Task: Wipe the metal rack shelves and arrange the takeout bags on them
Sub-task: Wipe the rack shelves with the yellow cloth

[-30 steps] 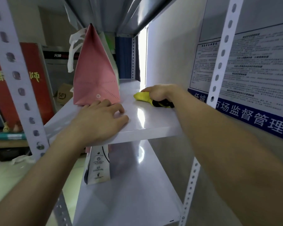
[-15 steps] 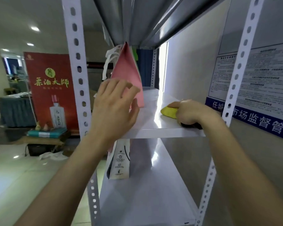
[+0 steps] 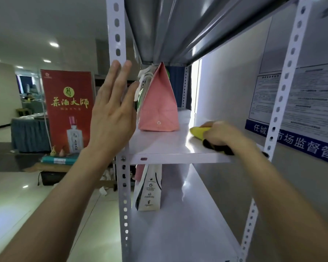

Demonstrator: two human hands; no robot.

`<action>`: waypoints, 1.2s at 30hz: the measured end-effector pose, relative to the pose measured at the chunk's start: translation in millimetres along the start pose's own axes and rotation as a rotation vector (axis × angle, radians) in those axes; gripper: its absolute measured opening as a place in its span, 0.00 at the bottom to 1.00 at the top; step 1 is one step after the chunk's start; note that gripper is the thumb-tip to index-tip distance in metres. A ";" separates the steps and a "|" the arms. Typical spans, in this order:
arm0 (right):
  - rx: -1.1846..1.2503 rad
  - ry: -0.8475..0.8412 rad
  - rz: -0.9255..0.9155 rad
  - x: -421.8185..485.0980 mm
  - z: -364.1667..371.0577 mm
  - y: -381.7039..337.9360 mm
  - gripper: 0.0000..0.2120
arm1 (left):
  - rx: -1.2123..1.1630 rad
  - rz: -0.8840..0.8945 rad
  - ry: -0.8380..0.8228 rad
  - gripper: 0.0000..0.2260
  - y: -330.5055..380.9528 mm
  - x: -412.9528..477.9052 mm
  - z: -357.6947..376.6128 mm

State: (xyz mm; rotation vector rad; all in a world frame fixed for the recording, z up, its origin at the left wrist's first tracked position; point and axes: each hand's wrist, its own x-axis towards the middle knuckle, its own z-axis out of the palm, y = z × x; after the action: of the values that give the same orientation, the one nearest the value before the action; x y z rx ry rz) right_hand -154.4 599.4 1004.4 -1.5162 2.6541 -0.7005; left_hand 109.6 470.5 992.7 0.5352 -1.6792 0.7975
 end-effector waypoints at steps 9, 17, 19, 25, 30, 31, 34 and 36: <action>-0.142 -0.037 -0.318 -9.8 66.9 -113.6 0.25 | -0.049 0.019 0.035 0.25 0.9 0.5 1.7; 0.039 0.018 0.019 -13.8 13.7 -11.8 0.36 | -0.088 0.051 0.065 0.22 -6.3 -0.6 6.5; -0.124 0.084 0.144 0.0 7.3 25.9 0.29 | -0.124 0.024 0.080 0.21 -2.7 -1.2 8.2; -0.107 0.100 -0.074 -17.6 48.8 -64.2 0.20 | -0.205 -0.003 0.109 0.23 2.1 -2.9 9.2; 0.095 0.039 -0.471 -53.8 79.7 -138.3 0.08 | -0.197 0.015 0.117 0.21 -2.2 -3.7 12.2; 0.132 0.020 -0.460 -51.4 73.2 -128.5 0.13 | -0.195 0.026 0.115 0.20 -3.2 -3.7 12.7; 0.230 -0.039 -0.256 -45.2 37.3 -69.5 0.24 | -0.197 0.044 0.112 0.19 -5.9 -4.3 13.0; 0.229 0.039 -0.061 -41.5 14.6 -19.1 0.29 | -0.205 0.049 0.108 0.19 -6.7 -4.8 12.8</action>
State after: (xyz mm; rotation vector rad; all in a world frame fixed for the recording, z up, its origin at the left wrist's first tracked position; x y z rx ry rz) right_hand -113.5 619.7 989.7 -1.5404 2.4593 -1.0079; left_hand 107.2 456.2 988.0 0.3050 -1.6564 0.6675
